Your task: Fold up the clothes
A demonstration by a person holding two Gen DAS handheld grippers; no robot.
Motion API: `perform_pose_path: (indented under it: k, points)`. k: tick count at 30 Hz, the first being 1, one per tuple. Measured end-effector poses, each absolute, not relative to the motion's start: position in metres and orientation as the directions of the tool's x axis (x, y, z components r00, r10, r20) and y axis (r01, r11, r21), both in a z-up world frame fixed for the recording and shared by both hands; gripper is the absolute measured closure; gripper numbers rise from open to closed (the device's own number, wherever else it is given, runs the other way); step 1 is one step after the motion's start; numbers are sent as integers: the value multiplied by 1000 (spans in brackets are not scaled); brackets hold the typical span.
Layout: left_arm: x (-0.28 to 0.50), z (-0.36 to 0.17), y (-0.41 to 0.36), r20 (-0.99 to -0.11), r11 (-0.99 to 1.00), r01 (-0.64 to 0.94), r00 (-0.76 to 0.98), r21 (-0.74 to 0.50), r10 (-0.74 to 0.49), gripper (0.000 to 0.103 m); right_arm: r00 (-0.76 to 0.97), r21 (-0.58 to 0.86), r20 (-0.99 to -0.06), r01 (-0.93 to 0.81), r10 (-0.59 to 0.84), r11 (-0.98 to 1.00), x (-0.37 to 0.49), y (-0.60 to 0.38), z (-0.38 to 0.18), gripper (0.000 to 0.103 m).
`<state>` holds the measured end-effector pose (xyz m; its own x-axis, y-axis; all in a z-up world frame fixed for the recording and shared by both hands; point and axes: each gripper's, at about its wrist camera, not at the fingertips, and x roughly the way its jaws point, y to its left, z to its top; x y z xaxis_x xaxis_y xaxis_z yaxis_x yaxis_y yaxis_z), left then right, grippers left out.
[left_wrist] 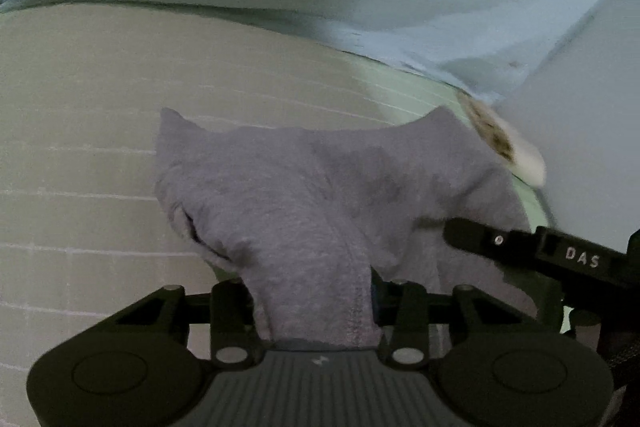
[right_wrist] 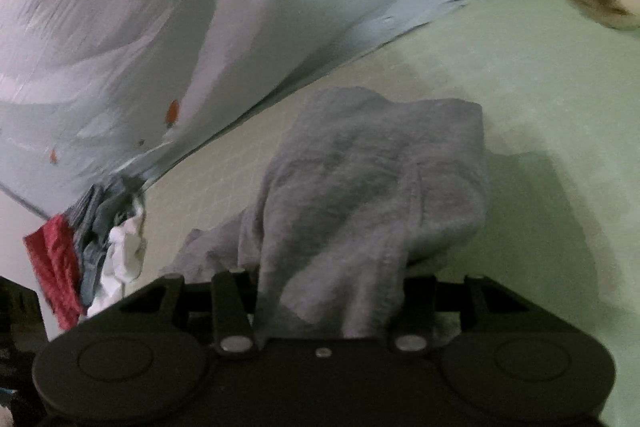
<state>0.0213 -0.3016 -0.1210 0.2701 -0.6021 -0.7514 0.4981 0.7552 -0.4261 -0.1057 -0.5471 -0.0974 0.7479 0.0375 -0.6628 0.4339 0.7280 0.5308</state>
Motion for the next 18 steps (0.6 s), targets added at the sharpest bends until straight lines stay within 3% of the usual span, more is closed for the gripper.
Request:
perform_pose_path:
  k: [7,18]
  points:
    - [-32,-107,-369,-721,675,610,231,-415,-653,61,763,548,-640,533,-88,644,-187,-591,-86,54]
    - [-97,-101,-549,-745,700,634,282,-328,-605,66,818,622,-571,485,-67,614,-273,-759,-99,54]
